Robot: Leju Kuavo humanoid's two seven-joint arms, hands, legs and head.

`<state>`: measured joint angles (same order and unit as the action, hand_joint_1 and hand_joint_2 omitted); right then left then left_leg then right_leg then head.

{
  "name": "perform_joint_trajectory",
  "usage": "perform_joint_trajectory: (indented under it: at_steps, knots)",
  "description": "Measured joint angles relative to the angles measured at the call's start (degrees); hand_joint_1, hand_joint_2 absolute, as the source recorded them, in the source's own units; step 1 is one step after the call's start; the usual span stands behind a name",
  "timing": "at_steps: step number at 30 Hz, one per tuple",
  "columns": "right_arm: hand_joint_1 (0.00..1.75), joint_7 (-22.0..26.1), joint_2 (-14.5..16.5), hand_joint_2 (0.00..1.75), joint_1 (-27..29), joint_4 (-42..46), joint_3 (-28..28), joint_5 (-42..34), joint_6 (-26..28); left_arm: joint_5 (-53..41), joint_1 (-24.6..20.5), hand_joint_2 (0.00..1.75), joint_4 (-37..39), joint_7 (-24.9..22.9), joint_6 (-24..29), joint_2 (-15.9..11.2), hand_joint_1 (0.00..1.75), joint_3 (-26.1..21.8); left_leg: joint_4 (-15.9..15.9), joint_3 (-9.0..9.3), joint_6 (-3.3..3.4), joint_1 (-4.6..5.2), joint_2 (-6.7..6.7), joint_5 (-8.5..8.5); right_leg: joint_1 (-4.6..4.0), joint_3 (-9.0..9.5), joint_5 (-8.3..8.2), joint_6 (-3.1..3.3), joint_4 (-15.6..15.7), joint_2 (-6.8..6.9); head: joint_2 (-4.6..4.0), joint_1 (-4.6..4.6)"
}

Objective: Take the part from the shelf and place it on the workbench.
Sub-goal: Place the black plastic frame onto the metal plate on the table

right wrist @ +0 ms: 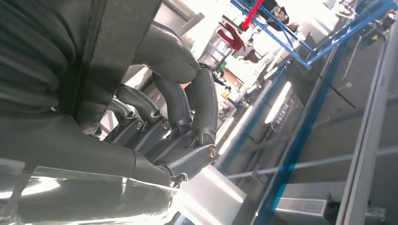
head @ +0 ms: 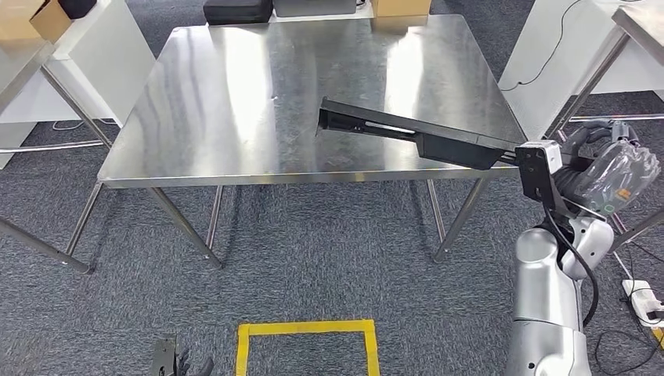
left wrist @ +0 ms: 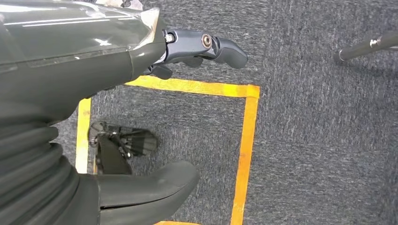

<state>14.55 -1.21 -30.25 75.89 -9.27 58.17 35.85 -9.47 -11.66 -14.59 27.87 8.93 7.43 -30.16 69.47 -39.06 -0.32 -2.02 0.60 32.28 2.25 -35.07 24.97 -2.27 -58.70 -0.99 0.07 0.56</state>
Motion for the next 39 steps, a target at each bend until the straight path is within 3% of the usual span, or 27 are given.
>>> perform_joint_trajectory:
  at_steps: [2, 3, 6, 8, 12, 14, 16, 17, 18, 20, 21, 23, 25, 27, 29, 31, 32, 33, 34, 36, 37, 39]
  knots:
    - [1.75, 0.0, 0.1, 1.75, 0.5, 0.0, 0.0, 0.3, 0.0, 0.0, 0.0, 1.75, 0.0, 0.0, -0.1, 0.0, 0.0, 0.0, 4.7, -3.2, 0.57, 0.28, -0.1, 0.76, -0.63, 0.11, 0.16, 0.39, 0.0, -0.14, 0.0, 0.2]
    - [1.75, 0.0, 0.1, 1.75, 0.7, 0.1, 0.0, 0.4, 0.0, 0.0, 0.1, 1.75, 0.0, 0.0, -0.2, 0.0, 0.0, 0.0, 4.0, -3.28, 1.11, 0.53, -0.15, -0.53, -0.95, 0.24, 0.23, 0.56, 0.0, -0.24, 0.0, 0.21]
    - [1.75, 0.0, 0.3, 1.75, 1.0, 0.3, 0.0, 0.5, 0.0, 0.0, 0.0, 1.75, 0.0, 0.0, -0.3, -0.1, 0.0, 0.1, -6.1, 1.01, 3.81, 1.85, -0.77, -6.6, -1.66, 0.75, 0.53, 0.96, 0.0, -0.61, 0.0, 0.14]
    - [1.75, 0.0, 0.3, 1.75, 1.1, 0.3, 0.0, 0.5, 0.0, -0.1, 0.0, 1.75, 0.0, 0.0, -0.3, -0.2, 0.0, 0.2, -9.9, 2.77, 4.81, 2.66, -0.88, -7.68, -1.68, 0.77, 0.67, 0.94, 0.1, -0.7, 0.0, 0.01]
    - [1.75, 0.0, 0.3, 1.75, 1.3, 0.6, -0.1, 0.5, 0.0, -0.1, -0.1, 1.75, 0.0, -0.1, -0.3, -0.2, 0.0, 0.5, -11.5, 3.73, 4.58, 2.67, -0.43, -8.0, -1.53, 0.1, 1.34, 0.39, -0.9, -0.33, 0.0, -0.01]
    - [1.75, 0.0, 0.1, 1.75, 1.4, 0.7, 0.0, 0.5, 0.0, -0.2, -0.2, 1.75, 0.0, -0.2, -0.3, -0.1, 0.0, 0.8, -12.2, 4.31, 4.54, 2.43, -0.28, -8.23, -1.46, -2.49, 3.48, 0.42, -6.0, 0.13, 0.0, -0.33]
    - [1.75, -0.1, -0.1, 1.75, 1.7, 0.7, 0.0, 0.5, 0.1, -0.2, -0.1, 1.75, 0.0, -0.4, -0.4, 0.0, 0.0, 0.9, -12.2, 4.43, 4.65, 2.4, -0.29, -8.08, -1.37, -6.39, 5.82, 0.32, -13.2, 0.25, 0.0, -0.55]
    - [1.75, -0.2, -0.2, 1.75, 1.9, 0.7, 0.0, 0.5, 0.1, -0.2, -0.1, 1.75, 0.0, -0.5, -0.4, 0.0, 0.0, 1.0, -12.2, 4.5, 4.64, 2.4, -0.31, -7.93, -1.3, -7.6, 6.06, 0.0, -15.0, 0.29, 0.0, -0.61]
    - [1.75, -0.2, -0.3, 1.75, 2.1, 0.7, 0.0, 0.5, 0.1, -0.2, -0.1, 1.75, 0.0, -0.5, -0.4, 0.1, 0.0, 1.0, -12.2, 4.62, 4.57, 2.38, -0.33, -7.74, -1.22, -7.72, 5.42, -0.48, -14.7, 0.35, 0.0, -0.67]
    - [1.75, -0.3, -0.6, 1.75, 2.2, 0.7, 0.0, 0.4, 0.1, -0.2, 0.0, 1.75, 0.0, -0.6, -0.4, 0.2, 0.0, 1.0, -12.0, 5.08, 4.23, 2.34, -0.34, -7.21, -1.03, -4.61, 2.17, -1.55, -8.0, 0.73, 0.0, -0.78]
    - [1.75, -0.2, -0.7, 1.75, 2.2, 0.7, 0.0, 0.4, 0.1, -0.1, 0.0, 1.75, 0.0, -0.6, -0.3, 0.2, 0.0, 1.0, -11.8, 5.25, 3.93, 2.46, -0.33, -6.84, -1.07, -2.5, 0.83, -1.69, -4.1, 1.02, 0.0, -0.86]
    - [1.75, -0.2, -0.8, 1.75, 2.0, 0.7, 0.0, 0.5, 0.1, 0.1, 0.0, 1.75, 0.0, -0.6, -0.3, 0.3, 0.0, 1.0, -11.5, 5.42, 3.29, 2.67, -0.23, -6.18, -1.27, 0.04, -0.29, -0.93, 0.5, 1.29, 0.0, -0.91]
    - [1.75, -0.1, -0.8, 1.75, 1.8, 0.6, 0.1, 0.6, 0.1, 0.3, 0.0, 1.75, 0.0, -0.6, -0.3, 0.4, 0.0, 1.0, -11.5, 5.56, 2.72, 2.67, -0.06, -5.71, -1.41, 0.37, 0.01, 0.24, 0.9, 1.04, 0.0, -0.88]
    - [1.75, 0.1, -0.8, 1.75, 1.5, 0.6, 0.1, 0.7, 0.1, 0.4, 0.0, 1.75, 0.0, -0.6, -0.3, 0.4, 0.0, 1.0, -10.5, 5.27, 2.09, 2.48, -0.12, -5.04, -1.16, 0.95, 0.31, 1.0, 1.1, 0.89, 0.0, -0.76]
    - [1.75, 0.2, -0.7, 1.75, 1.1, 0.5, 0.3, 0.8, 0.1, 0.4, 0.1, 1.75, 0.0, -0.5, -0.3, 0.4, 0.0, 1.0, -5.8, 2.81, 1.4, 2.17, -0.36, -3.14, -0.92, 1.82, 0.83, 1.78, 1.2, 0.84, 0.0, -0.42]
    - [1.75, 0.3, -0.6, 1.75, 0.9, 0.3, 0.5, 0.7, 0.1, 0.4, 0.3, 1.75, 0.0, -0.5, -0.3, 0.4, 0.0, 1.0, 1.6, -1.96, 0.88, 1.81, -0.45, -0.79, -0.95, 2.65, 1.66, 2.19, 1.2, 0.77, 0.0, -0.19]
    - [1.75, 0.4, -0.6, 1.75, 0.9, 0.2, 0.6, 0.7, 0.1, 0.4, 0.5, 1.75, 0.0, -0.5, -0.3, 0.4, 0.0, 1.0, 4.0, -3.98, 0.75, 1.66, -0.46, -0.71, -0.96, 3.12, 2.12, 2.16, 1.2, 0.67, 0.0, -0.19]
    - [1.75, 0.4, -0.5, 1.75, 1.0, 0.1, 0.6, 0.7, 0.1, 0.4, 0.7, 1.75, 0.0, -0.5, -0.3, 0.3, 0.0, 1.0, 4.6, -5.18, 0.69, 1.54, -0.46, -1.81, -0.95, 3.75, 2.65, 2.06, 1.2, 0.54, 0.0, -0.16]
    - [1.75, 0.5, -0.4, 1.75, 1.0, 0.1, 0.7, 0.7, 0.1, 0.5, 0.8, 1.75, 0.0, -0.5, -0.3, 0.3, 0.0, 1.0, 2.7, -5.07, 0.75, 1.46, -0.46, -4.2, -0.92, 4.51, 3.21, 1.9, 1.2, 0.41, 0.0, -0.13]
    - [1.75, 0.4, -0.3, 1.75, 1.0, 0.0, 0.9, 0.8, 0.1, 0.5, 0.8, 1.75, 0.0, -0.5, -0.3, 0.2, 0.0, 1.0, -4.6, -2.58, 1.12, 1.44, -0.53, -9.49, -0.9, 6.14, 4.47, 1.45, 1.3, 0.25, 0.0, -0.06]
    - [1.75, 0.3, -0.2, 1.75, 0.9, 0.0, 1.0, 0.9, 0.1, 0.5, 0.8, 1.75, 0.0, -0.5, -0.3, 0.2, 0.0, 1.0, -7.8, -1.0, 1.38, 1.58, -0.61, -10.72, -0.95, 6.64, 5.02, 1.14, 1.5, 0.19, 0.0, -0.03]
    - [1.75, 0.0, -0.2, 1.75, 0.8, -0.1, 1.1, 1.1, 0.1, 0.5, 0.8, 1.75, 0.0, -0.5, -0.3, 0.2, 0.0, 1.0, -10.4, 0.69, 2.03, 1.95, -0.7, -10.13, -1.04, 7.25, 5.5, 0.39, 1.9, 0.11, 0.0, 0.04]
